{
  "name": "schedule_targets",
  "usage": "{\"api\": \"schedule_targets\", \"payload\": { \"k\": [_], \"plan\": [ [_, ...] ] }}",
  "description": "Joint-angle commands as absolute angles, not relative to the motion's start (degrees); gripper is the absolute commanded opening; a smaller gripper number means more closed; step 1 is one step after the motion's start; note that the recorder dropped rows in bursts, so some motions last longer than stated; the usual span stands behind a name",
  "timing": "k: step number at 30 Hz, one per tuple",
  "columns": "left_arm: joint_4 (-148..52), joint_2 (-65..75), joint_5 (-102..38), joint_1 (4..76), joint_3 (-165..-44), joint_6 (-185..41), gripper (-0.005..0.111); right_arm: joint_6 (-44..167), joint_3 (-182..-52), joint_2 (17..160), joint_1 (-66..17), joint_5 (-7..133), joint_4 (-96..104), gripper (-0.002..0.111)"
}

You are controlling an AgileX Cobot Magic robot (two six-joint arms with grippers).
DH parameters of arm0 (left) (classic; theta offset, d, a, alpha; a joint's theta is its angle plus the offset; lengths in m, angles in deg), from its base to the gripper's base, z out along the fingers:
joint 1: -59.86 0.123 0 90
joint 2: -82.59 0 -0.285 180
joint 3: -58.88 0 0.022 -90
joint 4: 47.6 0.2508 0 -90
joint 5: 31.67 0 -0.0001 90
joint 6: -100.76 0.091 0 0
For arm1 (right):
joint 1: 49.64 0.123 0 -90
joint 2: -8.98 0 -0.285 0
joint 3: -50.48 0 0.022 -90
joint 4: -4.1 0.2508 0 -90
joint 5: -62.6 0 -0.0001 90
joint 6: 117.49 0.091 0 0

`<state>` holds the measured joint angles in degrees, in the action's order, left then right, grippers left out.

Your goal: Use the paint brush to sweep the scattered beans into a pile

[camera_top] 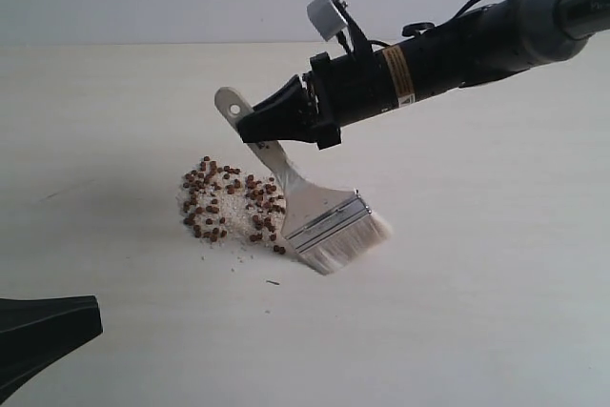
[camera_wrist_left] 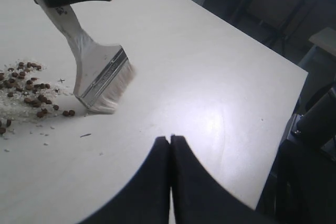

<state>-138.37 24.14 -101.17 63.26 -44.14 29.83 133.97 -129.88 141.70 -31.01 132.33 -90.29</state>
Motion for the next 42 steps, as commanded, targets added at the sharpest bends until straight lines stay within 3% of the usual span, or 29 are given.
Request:
{"api": "schedule_targets", "payload": {
  "k": [1, 30, 42],
  "plan": [
    [-138.61, 24.48, -101.63, 63.34, -43.91, 30.04, 0.0, 131.44, -129.89, 141.78, -29.95, 132.56, -85.48, 0.0],
    [-138.61, 24.48, -101.63, 63.34, -43.91, 30.03, 0.0, 128.86, -141.43, 148.18, -27.33, 132.56, -76.86, 0.0],
    [-138.61, 24.48, -101.63, 63.34, -43.91, 30.13, 0.0, 131.51, -141.3, 141.61, -27.33, 132.56, -79.18, 0.0]
  ]
}}
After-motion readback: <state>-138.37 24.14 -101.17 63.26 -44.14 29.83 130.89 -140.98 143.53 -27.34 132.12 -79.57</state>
